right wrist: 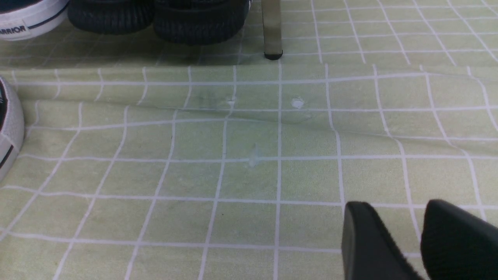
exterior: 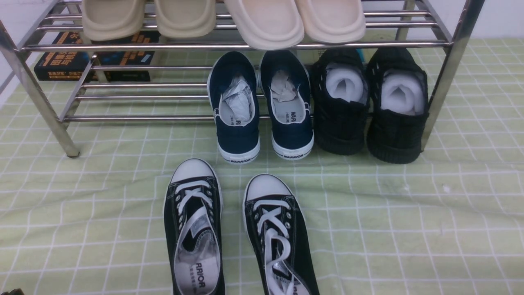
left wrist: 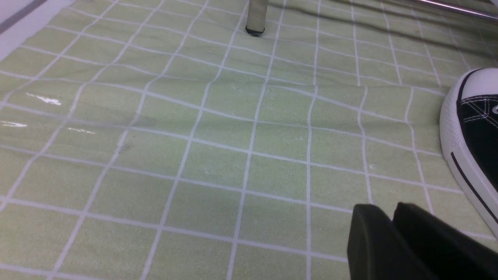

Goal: Take the shoes off the shelf with your hand from the green coffee tablecloth.

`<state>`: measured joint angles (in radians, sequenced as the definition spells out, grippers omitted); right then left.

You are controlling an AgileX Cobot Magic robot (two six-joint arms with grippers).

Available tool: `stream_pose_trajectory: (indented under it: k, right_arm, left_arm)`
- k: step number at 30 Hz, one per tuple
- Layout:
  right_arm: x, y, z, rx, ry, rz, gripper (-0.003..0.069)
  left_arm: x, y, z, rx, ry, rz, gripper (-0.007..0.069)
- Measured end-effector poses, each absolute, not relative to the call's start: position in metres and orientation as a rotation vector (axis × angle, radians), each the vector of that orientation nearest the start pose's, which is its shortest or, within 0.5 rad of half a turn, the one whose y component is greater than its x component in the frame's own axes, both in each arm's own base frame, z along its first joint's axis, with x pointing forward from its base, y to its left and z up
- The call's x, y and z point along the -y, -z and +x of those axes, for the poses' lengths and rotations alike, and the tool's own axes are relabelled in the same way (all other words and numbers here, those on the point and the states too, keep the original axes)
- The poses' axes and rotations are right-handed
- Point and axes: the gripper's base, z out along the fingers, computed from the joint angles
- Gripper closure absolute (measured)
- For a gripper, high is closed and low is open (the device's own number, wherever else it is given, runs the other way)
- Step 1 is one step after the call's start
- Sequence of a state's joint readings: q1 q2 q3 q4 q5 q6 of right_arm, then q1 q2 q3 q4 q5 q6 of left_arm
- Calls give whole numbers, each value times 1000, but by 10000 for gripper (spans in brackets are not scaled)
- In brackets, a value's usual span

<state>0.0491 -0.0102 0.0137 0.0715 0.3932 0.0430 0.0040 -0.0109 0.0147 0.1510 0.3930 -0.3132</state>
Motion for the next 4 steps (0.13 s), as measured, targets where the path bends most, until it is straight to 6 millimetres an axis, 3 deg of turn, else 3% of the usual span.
stream_pose_trajectory:
  k: [4]
  right_arm:
    - [-5, -174, 52, -1881, -134, 38, 420]
  left_arm:
    - [-5, -174, 52, -1865, 62, -206, 515]
